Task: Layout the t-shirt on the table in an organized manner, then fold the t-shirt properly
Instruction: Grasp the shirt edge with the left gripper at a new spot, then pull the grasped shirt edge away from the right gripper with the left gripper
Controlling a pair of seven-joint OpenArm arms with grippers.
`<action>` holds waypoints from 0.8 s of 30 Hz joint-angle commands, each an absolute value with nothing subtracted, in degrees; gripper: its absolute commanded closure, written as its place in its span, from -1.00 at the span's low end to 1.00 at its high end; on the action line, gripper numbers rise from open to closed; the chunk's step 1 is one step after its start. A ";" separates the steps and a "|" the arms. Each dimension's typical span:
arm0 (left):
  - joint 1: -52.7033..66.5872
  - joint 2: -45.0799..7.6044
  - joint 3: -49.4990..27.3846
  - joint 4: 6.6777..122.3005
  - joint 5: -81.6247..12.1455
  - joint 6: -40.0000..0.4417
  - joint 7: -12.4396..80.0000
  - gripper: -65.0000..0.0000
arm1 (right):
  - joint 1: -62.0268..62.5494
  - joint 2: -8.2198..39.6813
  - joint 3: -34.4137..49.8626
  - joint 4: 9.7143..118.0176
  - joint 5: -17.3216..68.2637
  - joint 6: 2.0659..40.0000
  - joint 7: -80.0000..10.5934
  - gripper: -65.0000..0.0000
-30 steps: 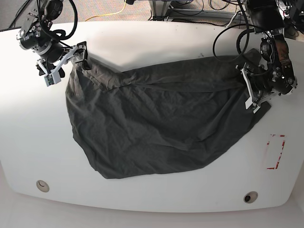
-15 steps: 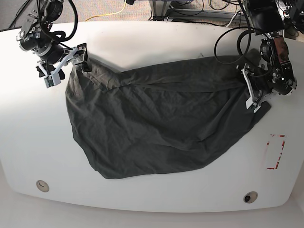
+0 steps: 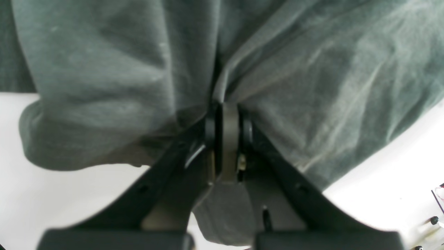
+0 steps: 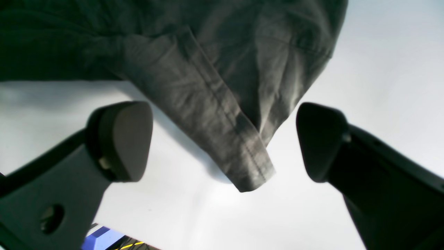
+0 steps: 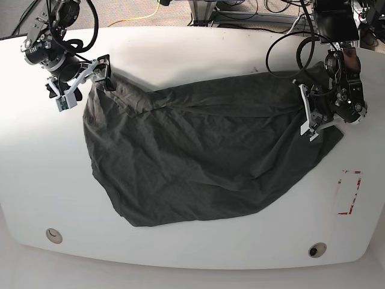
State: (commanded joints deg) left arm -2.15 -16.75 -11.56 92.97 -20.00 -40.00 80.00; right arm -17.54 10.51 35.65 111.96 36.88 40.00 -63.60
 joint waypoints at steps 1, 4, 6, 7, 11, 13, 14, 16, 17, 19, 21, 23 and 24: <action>-2.15 -16.75 -11.56 93.05 -20.09 -40.00 80.00 0.99 | -17.54 10.51 35.65 111.96 36.88 40.00 -63.60 -0.95; -2.07 -16.84 -11.74 94.73 -20.09 -40.00 80.00 0.99 | -17.54 10.51 35.65 111.96 36.88 40.00 -63.60 -0.95; -1.54 -17.98 -11.74 98.07 -20.09 -40.00 80.00 0.99 | -17.54 10.51 35.65 111.96 36.88 40.00 -63.60 -0.95; -0.75 -18.33 -11.74 99.47 -20.09 -40.00 80.00 0.99 | -17.54 10.51 35.65 111.96 36.88 40.00 -63.60 -0.95; 2.59 -18.86 -11.56 105.36 -20.09 -40.00 80.00 0.99 | -17.54 10.51 35.65 111.96 36.88 40.00 -63.60 -0.95; 3.91 -18.86 -11.56 107.03 -20.09 -40.00 80.00 0.99 | -17.54 10.51 35.65 111.96 36.88 40.00 -63.60 -0.95; 4.79 -18.95 -11.56 107.56 -20.09 -40.00 80.00 0.99 | -17.54 10.51 35.65 111.96 36.88 40.00 -63.60 -0.95; 6.46 -19.82 -11.56 108.26 -20.09 -40.00 80.00 0.99 | -17.54 10.51 35.65 111.96 36.88 40.00 -63.60 -0.95; 7.52 -20.53 -11.56 108.53 -20.09 -40.00 80.00 0.99 | -17.54 10.51 35.65 111.96 36.88 40.00 -63.60 -0.95; 9.63 -21.23 -11.47 108.62 -20.18 -40.00 80.00 0.99 | -17.45 10.51 35.65 111.96 36.88 40.00 -63.60 -0.95; 11.30 -21.32 -11.47 108.70 -20.18 -40.00 80.00 0.99 | -17.45 10.51 35.65 111.96 36.88 40.00 -63.60 -0.95; 13.49 -21.41 -11.65 109.23 -20.18 -40.00 80.00 0.99 | -17.45 10.51 35.65 111.96 36.88 40.00 -63.60 -0.95; 14.37 -21.76 -11.74 109.76 -20.18 -40.00 80.00 0.99 | -17.45 10.51 35.65 111.96 36.88 40.00 -63.60 -0.95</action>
State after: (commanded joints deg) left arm 14.37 -21.76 -11.74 109.76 -20.18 -40.00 80.00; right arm -17.45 10.51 35.65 111.96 36.88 40.00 -63.60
